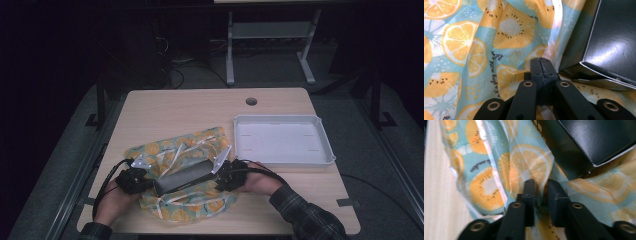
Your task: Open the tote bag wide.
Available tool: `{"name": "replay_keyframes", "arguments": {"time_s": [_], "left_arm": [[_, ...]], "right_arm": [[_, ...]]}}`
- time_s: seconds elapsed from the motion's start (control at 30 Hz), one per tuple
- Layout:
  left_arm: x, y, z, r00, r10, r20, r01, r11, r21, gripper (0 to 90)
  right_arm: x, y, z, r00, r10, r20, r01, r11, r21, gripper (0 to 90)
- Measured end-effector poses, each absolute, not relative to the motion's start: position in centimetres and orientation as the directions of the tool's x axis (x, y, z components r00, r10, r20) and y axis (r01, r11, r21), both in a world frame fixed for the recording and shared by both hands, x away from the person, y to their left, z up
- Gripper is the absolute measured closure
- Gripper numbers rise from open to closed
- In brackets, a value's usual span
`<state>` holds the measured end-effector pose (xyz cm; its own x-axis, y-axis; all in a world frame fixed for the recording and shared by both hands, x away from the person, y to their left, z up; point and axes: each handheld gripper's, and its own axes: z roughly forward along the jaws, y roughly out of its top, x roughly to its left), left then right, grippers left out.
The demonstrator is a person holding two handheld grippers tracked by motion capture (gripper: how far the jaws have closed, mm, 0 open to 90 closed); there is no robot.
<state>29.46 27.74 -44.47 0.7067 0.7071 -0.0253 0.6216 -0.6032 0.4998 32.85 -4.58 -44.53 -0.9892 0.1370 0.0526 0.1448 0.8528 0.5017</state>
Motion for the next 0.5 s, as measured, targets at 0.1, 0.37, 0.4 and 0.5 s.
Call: {"name": "replay_keyframes", "arguments": {"time_s": [0.1, 0.37, 0.4, 0.5], "left_arm": [[29.4, 27.7, -44.5, 0.709, 0.705, -0.027, 0.619, -0.603, 0.503, 89.5], [29.5, 27.8, -44.5, 0.716, 0.698, -0.026, 0.612, -0.610, 0.503, 89.4], [29.5, 27.8, -44.5, 0.716, 0.697, -0.026, 0.612, -0.610, 0.503, 89.4], [29.5, 27.8, -44.5, 0.717, 0.697, -0.024, 0.612, -0.611, 0.502, 89.4]], "right_arm": [[33.0, -5.1, -43.5, -0.987, 0.147, 0.072, 0.162, 0.830, 0.534, 68.8], [34.1, -6.5, -39.8, -0.979, 0.198, 0.053, 0.187, 0.760, 0.622, 67.4], [34.5, -6.5, -39.4, -0.977, 0.207, 0.044, 0.187, 0.750, 0.635, 67.7], [35.7, -5.9, -39.0, -0.972, 0.234, 0.035, 0.199, 0.730, 0.654, 68.2]]}}
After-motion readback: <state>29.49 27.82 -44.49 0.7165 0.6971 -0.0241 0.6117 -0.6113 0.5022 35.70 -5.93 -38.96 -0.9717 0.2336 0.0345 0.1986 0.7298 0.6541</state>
